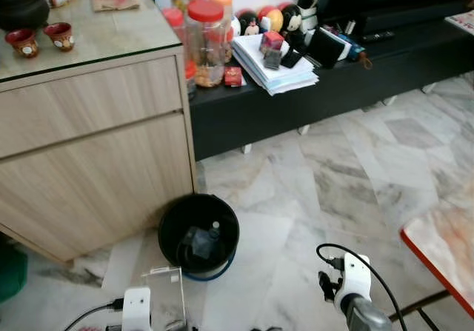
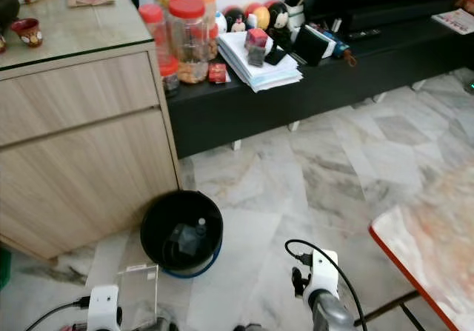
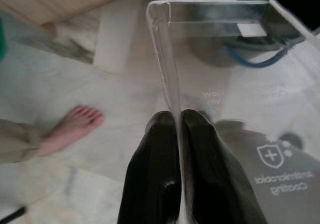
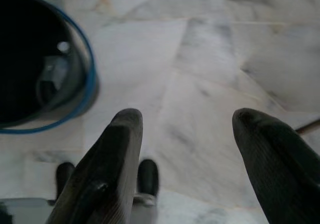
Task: Picking trash to rubbish bin
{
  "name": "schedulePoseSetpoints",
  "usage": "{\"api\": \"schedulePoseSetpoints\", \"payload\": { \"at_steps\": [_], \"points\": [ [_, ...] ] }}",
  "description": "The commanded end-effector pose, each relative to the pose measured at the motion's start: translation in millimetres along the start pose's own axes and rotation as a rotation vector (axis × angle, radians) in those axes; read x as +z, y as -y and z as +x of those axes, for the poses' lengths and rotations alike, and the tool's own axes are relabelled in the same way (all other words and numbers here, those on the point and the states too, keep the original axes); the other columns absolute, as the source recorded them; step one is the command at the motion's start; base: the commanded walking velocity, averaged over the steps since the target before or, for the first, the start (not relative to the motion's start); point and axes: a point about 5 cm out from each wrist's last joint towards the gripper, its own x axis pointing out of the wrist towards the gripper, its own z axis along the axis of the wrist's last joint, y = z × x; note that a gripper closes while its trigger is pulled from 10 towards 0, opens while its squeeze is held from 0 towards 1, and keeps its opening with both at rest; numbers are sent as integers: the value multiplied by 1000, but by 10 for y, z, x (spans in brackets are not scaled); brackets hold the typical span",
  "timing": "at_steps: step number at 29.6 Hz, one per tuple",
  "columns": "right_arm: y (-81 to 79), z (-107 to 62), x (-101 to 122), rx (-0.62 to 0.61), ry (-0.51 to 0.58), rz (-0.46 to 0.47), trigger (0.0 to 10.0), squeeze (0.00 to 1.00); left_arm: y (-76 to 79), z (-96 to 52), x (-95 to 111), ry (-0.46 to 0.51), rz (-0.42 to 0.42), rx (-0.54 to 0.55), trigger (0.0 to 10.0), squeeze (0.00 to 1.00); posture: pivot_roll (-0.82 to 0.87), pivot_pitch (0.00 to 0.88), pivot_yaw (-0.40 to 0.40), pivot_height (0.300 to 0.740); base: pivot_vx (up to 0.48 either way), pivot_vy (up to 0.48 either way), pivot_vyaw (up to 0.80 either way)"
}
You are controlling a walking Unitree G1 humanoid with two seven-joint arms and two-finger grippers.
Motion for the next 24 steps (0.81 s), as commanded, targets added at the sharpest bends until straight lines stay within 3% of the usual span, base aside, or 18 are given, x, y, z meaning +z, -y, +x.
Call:
{"api": "schedulePoseSetpoints", "payload": {
  "at_steps": [1,4,7,13,18,24],
  "points": [
    [-15,15,95,29,33,-68,10000,0,23,-33,-68,-9,19,-14,10000,0,136,228,-82,740,364,0,0],
    [-19,16,98,31,34,-70,10000,0,21,-31,-62,-7,19,-14,10000,0,136,228,-82,740,364,0,0],
    [-291,73,376,229,95,-161,10000,0,51,78,315,135,17,-21,10000,0,142,230,-88,740,365,0,0],
    [-544,83,577,421,124,-244,10000,0,179,143,631,238,74,-81,10000,0,133,231,-92,740,363,0,0],
    [-779,57,690,600,128,-355,10000,0,278,184,840,281,70,-124,10000,0,129,232,-99,740,135,0,0],
    [-961,0,725,779,125,-468,10000,0,370,199,942,294,101,-159,10000,0,123,231,-109,740,0,0,0]
  ]
}}
